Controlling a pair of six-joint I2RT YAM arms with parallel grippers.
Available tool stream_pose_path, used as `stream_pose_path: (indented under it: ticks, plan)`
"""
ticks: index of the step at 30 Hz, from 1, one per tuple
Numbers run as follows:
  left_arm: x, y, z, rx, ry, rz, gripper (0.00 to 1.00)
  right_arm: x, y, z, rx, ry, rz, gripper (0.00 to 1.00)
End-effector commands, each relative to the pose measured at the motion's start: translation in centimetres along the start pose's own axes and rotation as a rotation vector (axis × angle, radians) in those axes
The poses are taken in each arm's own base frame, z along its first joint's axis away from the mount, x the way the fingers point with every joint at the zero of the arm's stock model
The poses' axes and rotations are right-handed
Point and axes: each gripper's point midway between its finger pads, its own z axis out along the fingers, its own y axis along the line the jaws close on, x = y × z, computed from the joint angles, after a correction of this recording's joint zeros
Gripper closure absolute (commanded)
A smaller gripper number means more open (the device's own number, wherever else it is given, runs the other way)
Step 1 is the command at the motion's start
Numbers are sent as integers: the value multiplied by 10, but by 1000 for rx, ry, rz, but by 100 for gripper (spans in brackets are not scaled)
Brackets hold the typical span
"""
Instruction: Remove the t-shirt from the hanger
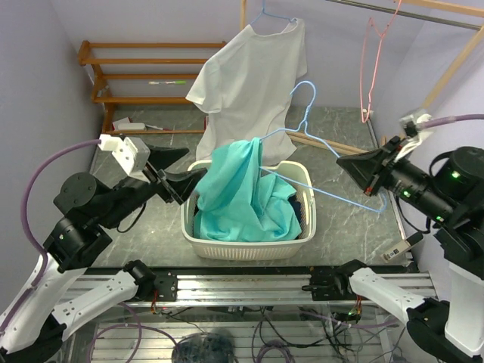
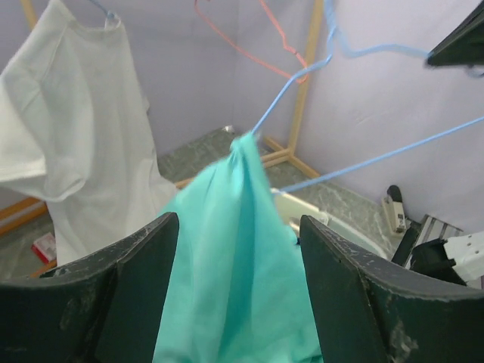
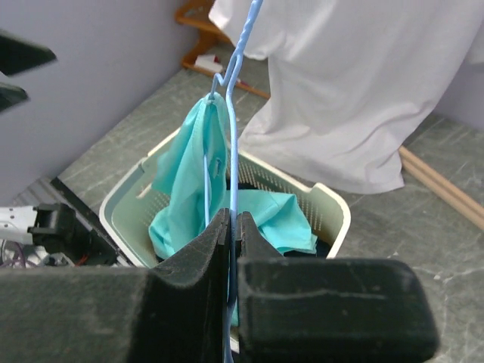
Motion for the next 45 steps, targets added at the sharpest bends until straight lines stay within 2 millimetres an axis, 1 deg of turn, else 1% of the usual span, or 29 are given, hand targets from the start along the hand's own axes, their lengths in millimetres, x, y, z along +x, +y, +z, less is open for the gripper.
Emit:
stream_pose_path:
  ticks: [1,3,4,5,6,7,9,10,11,15,17,20,23,24,26,28,29,30,31,32,33,34,36,39,40,42,43,45]
  plan:
    - [32,13,-6,-75,74,-19,25,-22,2,-30,42,-80,10,100]
    - [38,15,-10,-87,89,-24,25,-23,8,-38,25,-99,18,100]
    - [42,16,-12,-95,100,-29,25,-18,12,-38,2,-88,28,100]
    - [46,16,-14,-98,110,-32,25,-9,20,-33,-52,-53,38,100]
    - [49,16,-16,-98,115,-38,25,6,29,-26,-116,12,50,100]
    - [52,16,-17,-97,120,-41,25,23,32,-17,-159,81,70,100]
    - [57,15,-20,-95,129,-47,26,43,29,-5,-156,152,104,100]
    - [58,15,-22,-98,132,-48,26,46,23,-4,-123,159,109,100]
    - [60,16,-23,-105,139,-49,26,44,18,-5,-94,153,106,100]
    - [69,18,-27,-117,157,-54,26,31,16,-9,-66,131,109,100]
    - [76,18,-28,-117,174,-59,26,30,13,-7,-47,135,107,100]
    - [88,19,-31,-123,203,-71,27,38,7,1,-27,167,112,100]
    - [98,20,-33,-132,219,-79,27,52,9,20,-75,225,125,100]
    - [100,21,-33,-139,223,-82,27,53,11,27,-98,232,125,100]
    - [103,22,-33,-147,227,-87,27,42,18,36,-149,196,120,100]
    - [105,22,-34,-147,226,-94,27,19,29,39,-215,116,110,100]
    - [106,22,-34,-149,224,-97,27,1,33,38,-231,51,95,100]
    - [107,23,-34,-151,222,-100,27,-10,36,34,-241,9,88,100]
    - [107,23,-35,-152,219,-102,27,-31,43,26,-267,-85,68,100]
    - [108,23,-35,-155,217,-105,27,-44,48,19,-287,-146,61,100]
    - [108,23,-36,-157,215,-106,27,-50,51,15,-295,-172,64,100]
    - [109,23,-37,-157,215,-110,27,-50,50,16,-292,-158,66,100]
    - [112,23,-38,-160,218,-114,27,-38,41,25,-246,-75,80,100]
    - [117,23,-38,-161,225,-120,27,2,22,38,-156,88,112,100]
    - [119,23,-39,-160,227,-122,27,16,17,39,-131,136,121,100]
    - [123,24,-39,-163,234,-125,27,42,13,37,-112,226,133,100]
    - [125,23,-39,-161,236,-128,27,52,12,34,-108,250,142,100]
    - [130,22,-37,-155,245,-133,27,68,5,30,-60,283,155,100]
